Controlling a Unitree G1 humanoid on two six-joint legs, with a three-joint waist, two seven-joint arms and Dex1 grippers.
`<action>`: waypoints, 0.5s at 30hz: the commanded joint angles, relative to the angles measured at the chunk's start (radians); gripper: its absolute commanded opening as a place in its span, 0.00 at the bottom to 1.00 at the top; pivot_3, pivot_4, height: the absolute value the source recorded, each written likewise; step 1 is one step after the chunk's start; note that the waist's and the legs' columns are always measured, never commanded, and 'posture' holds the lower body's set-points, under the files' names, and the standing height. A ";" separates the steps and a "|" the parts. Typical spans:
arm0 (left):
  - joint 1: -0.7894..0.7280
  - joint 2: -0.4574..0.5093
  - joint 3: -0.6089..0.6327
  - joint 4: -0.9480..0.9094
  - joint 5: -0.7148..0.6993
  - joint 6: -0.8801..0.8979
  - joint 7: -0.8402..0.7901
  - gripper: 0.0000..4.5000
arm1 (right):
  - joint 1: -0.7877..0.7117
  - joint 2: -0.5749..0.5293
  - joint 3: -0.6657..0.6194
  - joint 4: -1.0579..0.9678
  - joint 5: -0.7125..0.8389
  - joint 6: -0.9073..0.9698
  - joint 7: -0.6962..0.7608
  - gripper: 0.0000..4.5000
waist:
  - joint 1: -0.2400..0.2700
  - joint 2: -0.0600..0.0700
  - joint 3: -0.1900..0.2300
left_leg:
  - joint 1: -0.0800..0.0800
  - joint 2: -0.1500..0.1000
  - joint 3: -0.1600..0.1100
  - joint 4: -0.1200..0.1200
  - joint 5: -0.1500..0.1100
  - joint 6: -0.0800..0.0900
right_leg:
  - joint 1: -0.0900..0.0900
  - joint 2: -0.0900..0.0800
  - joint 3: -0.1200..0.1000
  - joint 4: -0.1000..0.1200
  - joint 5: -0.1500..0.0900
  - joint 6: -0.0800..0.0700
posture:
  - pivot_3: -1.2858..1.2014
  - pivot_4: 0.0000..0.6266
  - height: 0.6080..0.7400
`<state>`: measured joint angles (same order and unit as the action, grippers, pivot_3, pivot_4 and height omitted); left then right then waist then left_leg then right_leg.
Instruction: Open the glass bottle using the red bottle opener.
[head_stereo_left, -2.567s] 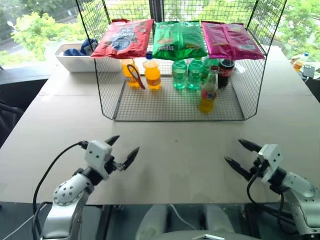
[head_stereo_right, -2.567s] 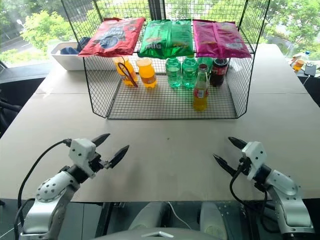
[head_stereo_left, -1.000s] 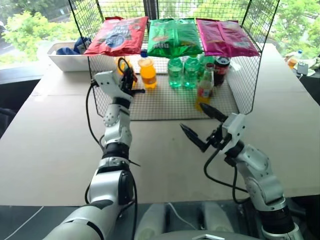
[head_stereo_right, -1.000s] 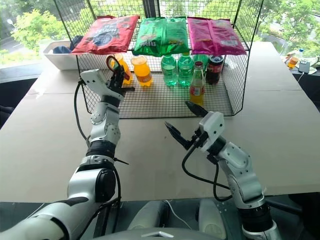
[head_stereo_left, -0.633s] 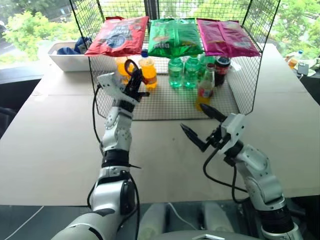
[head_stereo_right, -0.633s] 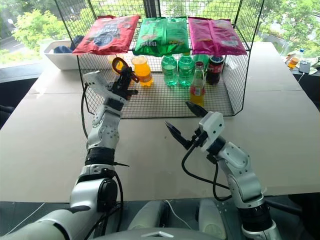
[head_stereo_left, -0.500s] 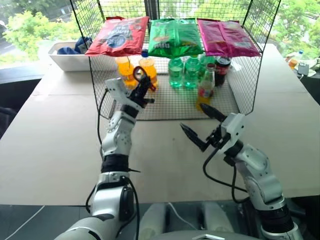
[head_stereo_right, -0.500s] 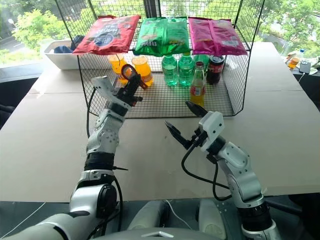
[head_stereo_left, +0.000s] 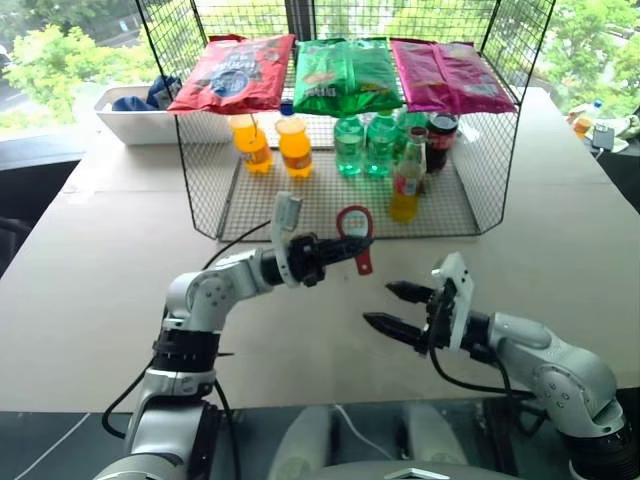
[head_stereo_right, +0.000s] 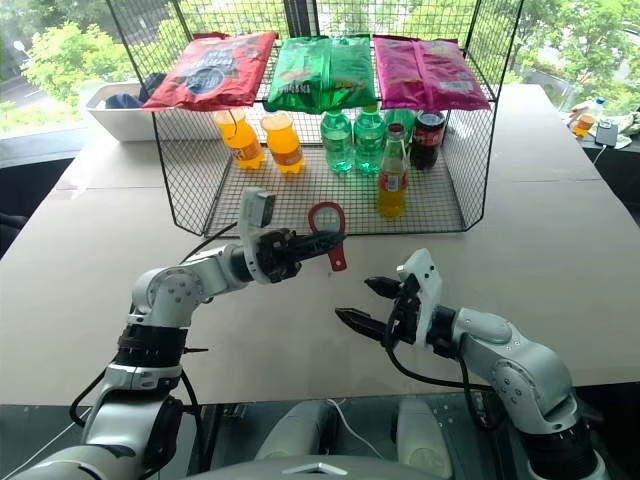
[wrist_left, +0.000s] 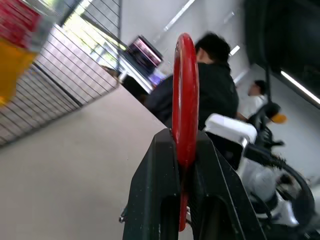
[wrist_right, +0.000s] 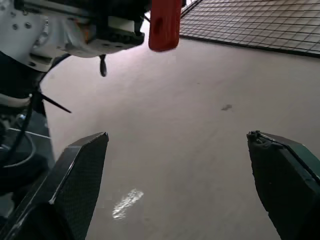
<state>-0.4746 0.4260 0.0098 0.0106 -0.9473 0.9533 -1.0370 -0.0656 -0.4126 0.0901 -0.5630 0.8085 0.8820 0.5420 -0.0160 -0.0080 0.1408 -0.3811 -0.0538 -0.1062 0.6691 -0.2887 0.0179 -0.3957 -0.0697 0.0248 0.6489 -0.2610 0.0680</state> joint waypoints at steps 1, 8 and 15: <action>-0.001 0.005 -0.027 -0.045 -0.027 0.033 -0.060 0.01 | -0.030 0.024 -0.021 -0.052 0.107 0.059 -0.032 1.00 | 0.001 0.000 0.000 | 0.000 0.000 0.000 0.000 0.000 0.000 | 0.000 0.000 0.000 0.000 0.000 0.000 | 0.52 0.24 1.00; -0.004 -0.031 -0.050 -0.059 -0.022 0.056 -0.074 0.01 | -0.078 0.063 -0.006 -0.061 0.218 0.122 -0.087 1.00 | 0.003 0.000 0.000 | 0.000 0.000 0.000 0.000 0.000 0.000 | 0.000 -0.001 0.000 0.000 0.000 0.000 | 0.52 0.24 1.00; 0.011 -0.043 -0.070 -0.063 -0.008 0.052 -0.088 0.00 | -0.107 0.055 0.000 -0.052 0.271 0.156 -0.100 0.81 | 0.002 0.000 0.000 | 0.000 0.000 0.000 0.000 0.000 0.000 | 0.000 -0.001 0.000 0.000 0.000 0.000 | 0.52 0.24 1.00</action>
<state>-0.4669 0.3868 -0.0523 -0.0139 -0.9455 1.0079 -1.1082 -0.1590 -0.3544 0.0921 -0.5852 1.0400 1.0307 0.4410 -0.0142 -0.0080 0.1409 -0.3815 -0.0539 -0.1061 0.6690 -0.2887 0.0180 -0.3961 -0.0702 0.0250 0.6486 -0.2610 0.0680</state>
